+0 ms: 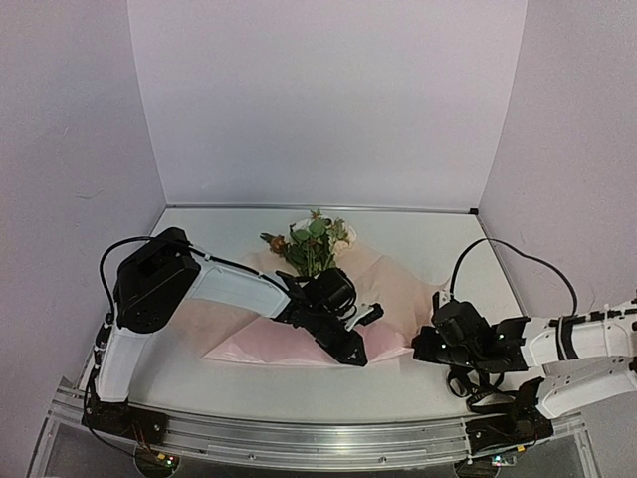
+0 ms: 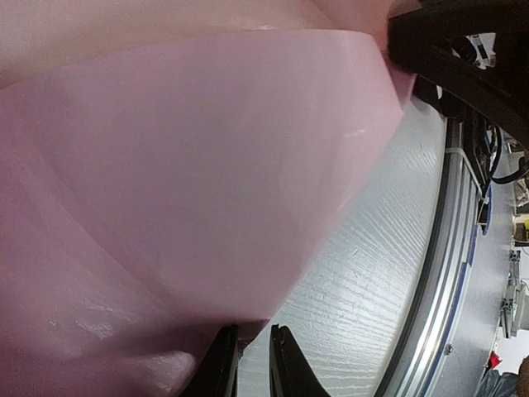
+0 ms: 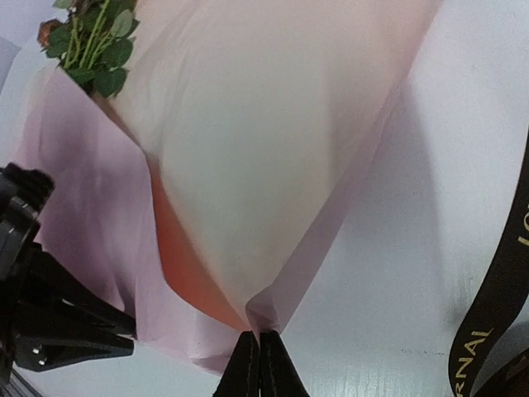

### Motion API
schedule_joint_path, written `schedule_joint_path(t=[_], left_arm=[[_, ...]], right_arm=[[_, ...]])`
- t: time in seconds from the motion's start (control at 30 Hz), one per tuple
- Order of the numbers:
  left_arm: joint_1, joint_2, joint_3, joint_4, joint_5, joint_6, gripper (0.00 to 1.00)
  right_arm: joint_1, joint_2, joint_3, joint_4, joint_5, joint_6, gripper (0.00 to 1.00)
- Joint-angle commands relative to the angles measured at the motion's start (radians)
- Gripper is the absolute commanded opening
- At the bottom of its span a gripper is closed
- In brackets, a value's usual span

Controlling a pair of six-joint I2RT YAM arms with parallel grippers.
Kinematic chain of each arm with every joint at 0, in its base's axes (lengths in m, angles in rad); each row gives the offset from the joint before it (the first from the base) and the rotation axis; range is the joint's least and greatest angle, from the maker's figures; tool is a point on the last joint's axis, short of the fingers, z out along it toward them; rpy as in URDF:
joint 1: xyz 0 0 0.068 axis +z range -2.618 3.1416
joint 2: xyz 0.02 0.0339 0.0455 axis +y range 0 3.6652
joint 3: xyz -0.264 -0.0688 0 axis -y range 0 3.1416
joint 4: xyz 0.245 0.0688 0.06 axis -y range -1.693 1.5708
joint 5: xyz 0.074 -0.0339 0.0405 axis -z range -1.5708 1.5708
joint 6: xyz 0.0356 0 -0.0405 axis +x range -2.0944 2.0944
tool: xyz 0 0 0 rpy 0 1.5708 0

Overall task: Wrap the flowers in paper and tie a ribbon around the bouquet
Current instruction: Fold the one-fourth-folded wrapping paper at the center of the board.

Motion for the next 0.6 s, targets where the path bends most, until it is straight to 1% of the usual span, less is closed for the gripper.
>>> schedule_joint_path(t=[0.0, 0.17, 0.27, 0.37, 0.57], left_arm=[[-0.005, 0.045, -0.005, -0.026, -0.053, -0.031, 0.15], [-0.005, 0.039, -0.024, 0.004, -0.005, -0.050, 0.15], [-0.003, 0.013, -0.033, 0.024, 0.026, -0.058, 0.15], [0.003, -0.031, -0.035, 0.027, 0.026, -0.060, 0.16], [0.051, -0.117, -0.020, 0.051, 0.076, -0.080, 0.19]], right_arm=[[0.064, -0.076, 0.102, -0.102, 0.065, -0.170, 0.00], [0.122, -0.088, 0.191, -0.189, 0.119, -0.296, 0.00], [0.124, -0.087, 0.176, -0.205, 0.148, -0.285, 0.00], [0.124, -0.091, 0.142, -0.203, 0.159, -0.270, 0.00], [0.124, -0.108, 0.104, -0.204, 0.158, -0.277, 0.00]])
